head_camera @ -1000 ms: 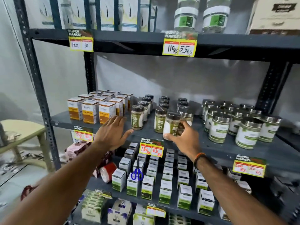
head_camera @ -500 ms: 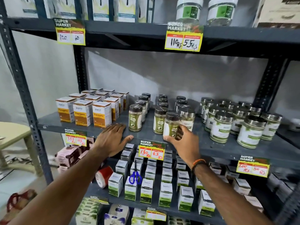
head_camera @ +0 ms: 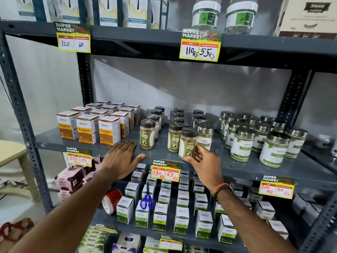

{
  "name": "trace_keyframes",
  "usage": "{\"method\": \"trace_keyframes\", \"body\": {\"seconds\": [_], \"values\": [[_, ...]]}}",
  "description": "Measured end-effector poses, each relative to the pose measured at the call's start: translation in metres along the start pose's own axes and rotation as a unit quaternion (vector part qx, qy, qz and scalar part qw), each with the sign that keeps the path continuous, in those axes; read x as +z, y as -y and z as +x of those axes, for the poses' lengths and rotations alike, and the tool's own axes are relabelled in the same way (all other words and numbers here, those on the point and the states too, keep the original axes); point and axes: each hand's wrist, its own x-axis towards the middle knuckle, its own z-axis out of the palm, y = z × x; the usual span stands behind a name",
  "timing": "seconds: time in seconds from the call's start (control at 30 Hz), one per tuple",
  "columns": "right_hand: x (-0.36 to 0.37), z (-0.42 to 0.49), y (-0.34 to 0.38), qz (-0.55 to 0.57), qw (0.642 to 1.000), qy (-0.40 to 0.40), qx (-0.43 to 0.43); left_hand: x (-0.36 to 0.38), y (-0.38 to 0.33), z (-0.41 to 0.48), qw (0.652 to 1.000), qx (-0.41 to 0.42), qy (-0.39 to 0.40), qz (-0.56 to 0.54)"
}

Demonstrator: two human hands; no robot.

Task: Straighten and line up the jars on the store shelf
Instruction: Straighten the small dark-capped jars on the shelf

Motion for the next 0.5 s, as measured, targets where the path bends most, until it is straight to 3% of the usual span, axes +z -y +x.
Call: {"method": "trace_keyframes", "body": {"seconds": [0.1, 0.27, 0.5], "values": [[-0.010, 0.001, 0.000, -0.012, 1.000, -0.027, 0.005, 0.000, 0.001, 0.001, 1.000, -0.004, 0.008, 0.000], [-0.043, 0.021, -0.006, -0.047, 0.987, -0.151, -0.022, 0.003, 0.002, 0.001, 1.000, -0.005, 0.009, 0.000], [-0.036, 0.048, -0.024, -0.099, 0.992, 0.034, 0.071, 0.006, 0.003, 0.002, 1.000, -0.007, 0.007, -0.001]]}}
